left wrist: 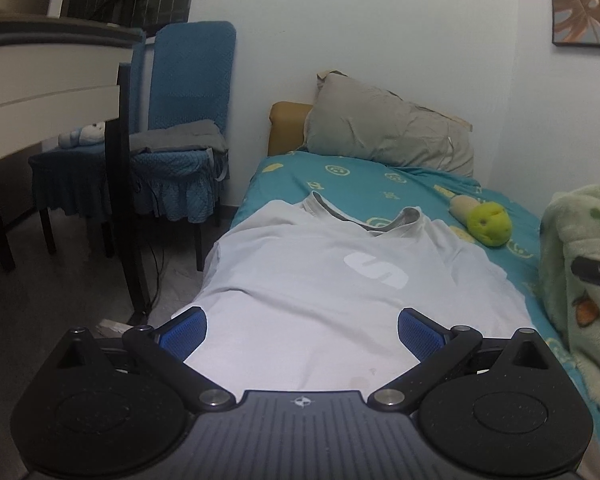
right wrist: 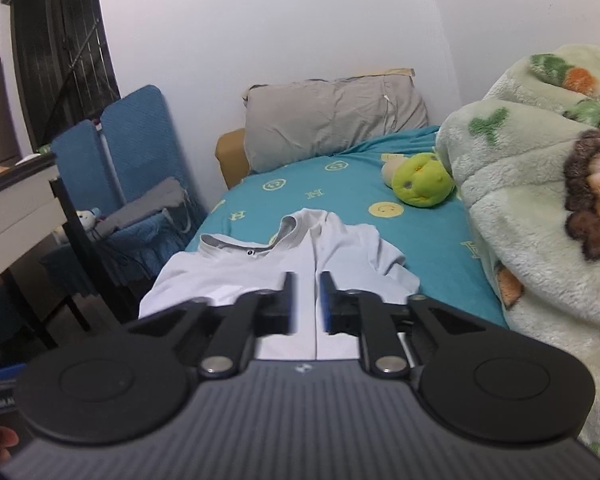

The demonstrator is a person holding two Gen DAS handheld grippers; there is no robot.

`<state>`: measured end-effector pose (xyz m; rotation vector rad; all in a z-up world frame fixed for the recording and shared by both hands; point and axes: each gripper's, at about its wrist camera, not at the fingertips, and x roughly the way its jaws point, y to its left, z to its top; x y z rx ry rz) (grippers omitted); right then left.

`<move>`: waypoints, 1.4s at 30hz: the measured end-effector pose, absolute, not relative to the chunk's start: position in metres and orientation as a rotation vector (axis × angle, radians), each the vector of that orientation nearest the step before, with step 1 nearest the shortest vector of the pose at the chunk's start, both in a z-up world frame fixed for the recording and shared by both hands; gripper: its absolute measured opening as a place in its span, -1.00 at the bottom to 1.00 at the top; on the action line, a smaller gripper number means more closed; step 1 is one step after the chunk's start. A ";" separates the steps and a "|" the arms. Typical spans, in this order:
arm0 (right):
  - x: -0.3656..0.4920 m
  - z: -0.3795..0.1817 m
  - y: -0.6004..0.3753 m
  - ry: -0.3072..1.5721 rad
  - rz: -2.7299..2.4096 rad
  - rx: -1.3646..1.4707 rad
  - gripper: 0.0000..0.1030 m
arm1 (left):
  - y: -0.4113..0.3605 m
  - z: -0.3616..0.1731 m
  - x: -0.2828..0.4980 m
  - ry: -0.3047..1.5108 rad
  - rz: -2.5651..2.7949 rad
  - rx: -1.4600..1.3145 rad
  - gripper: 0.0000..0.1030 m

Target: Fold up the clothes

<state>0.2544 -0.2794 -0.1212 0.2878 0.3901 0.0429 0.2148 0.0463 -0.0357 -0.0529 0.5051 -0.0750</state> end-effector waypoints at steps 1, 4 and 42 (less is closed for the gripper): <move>0.256 -0.122 -0.279 0.394 0.049 0.292 0.53 | 0.044 -0.035 0.213 0.501 -0.078 -0.041 0.99; 0.255 -0.125 -0.274 0.362 0.043 0.270 1.00 | 0.039 -0.033 0.211 0.506 -0.101 -0.038 0.99; 0.396 -0.250 -0.369 0.439 -0.217 0.830 0.40 | 0.036 -0.112 0.279 0.685 -0.085 -0.130 0.99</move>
